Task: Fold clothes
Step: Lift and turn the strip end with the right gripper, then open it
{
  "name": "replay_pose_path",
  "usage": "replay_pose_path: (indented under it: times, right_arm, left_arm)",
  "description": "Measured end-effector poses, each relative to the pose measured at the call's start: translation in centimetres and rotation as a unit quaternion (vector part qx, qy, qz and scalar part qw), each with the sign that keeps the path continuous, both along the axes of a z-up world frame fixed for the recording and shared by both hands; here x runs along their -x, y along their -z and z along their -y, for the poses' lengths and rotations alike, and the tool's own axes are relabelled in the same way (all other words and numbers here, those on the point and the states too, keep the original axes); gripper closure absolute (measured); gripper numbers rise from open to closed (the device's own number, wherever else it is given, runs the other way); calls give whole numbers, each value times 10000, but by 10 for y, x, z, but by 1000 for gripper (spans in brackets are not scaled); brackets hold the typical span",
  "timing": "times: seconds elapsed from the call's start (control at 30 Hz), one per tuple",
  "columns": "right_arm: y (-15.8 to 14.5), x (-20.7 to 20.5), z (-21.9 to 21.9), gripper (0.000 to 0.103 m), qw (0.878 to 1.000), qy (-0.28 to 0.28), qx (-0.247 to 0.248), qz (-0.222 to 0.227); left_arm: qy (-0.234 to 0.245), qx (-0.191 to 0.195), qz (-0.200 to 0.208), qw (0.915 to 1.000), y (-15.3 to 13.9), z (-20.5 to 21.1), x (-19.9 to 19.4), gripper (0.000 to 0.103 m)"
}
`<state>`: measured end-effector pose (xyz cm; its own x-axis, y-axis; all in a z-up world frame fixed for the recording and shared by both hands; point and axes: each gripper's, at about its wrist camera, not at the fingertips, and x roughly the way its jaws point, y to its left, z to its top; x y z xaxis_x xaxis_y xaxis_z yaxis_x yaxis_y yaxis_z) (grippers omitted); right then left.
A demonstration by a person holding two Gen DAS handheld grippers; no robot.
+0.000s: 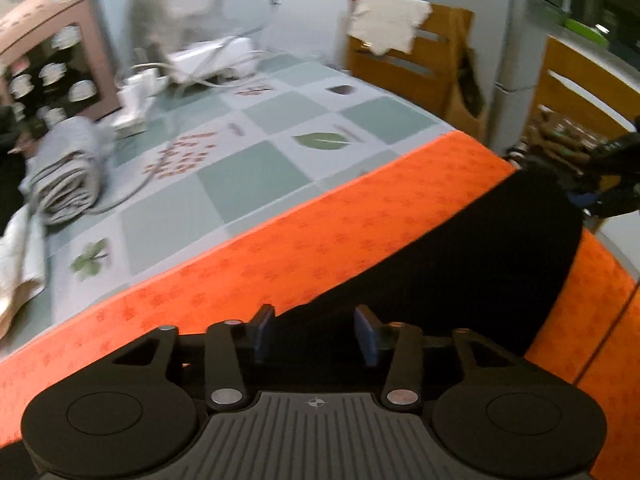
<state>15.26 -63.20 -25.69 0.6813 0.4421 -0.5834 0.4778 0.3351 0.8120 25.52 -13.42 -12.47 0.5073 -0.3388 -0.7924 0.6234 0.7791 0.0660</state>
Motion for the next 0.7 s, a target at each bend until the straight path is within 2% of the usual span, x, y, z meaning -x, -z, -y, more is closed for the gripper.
replay_pose_path:
  times: [0.13, 0.17, 0.2, 0.23, 0.27, 0.5, 0.6, 0.67, 0.7]
  right_arm:
    - [22, 8, -4, 65, 9971, 424, -626, 54]
    - [24, 9, -7, 67, 9960, 513, -724, 100]
    - [27, 11, -9, 85, 9947, 602, -822, 146]
    - [26, 12, -9, 98, 9937, 688, -860, 197]
    - [26, 14, -9, 102, 9926, 774, -897, 248]
    - [-10, 26, 2, 102, 9883, 1137, -748, 691]
    - [-25, 26, 8, 102, 9928, 1039, -190, 568]
    - [-25, 24, 10, 97, 9949, 921, 131, 399]
    - [-20, 24, 10, 95, 9950, 956, 131, 269]
  left_arm:
    - [315, -76, -183, 9993, 7, 13, -4, 58]
    - [371, -122, -204, 9990, 9, 16, -3, 73]
    - [426, -180, -210, 9987, 11, 18, -2, 99]
    - [466, -204, -170, 9986, 13, 19, 0, 100]
    - [475, -167, -111, 9987, 12, 19, 3, 100]
    - [-143, 264, 309, 9991, -12, 10, 6, 100]
    - [-378, 266, 364, 9983, -14, 12, 3, 100]
    - [-487, 145, 370, 9980, -9, 16, 1, 99]
    - [-521, 53, 360, 9980, -6, 18, 0, 98]
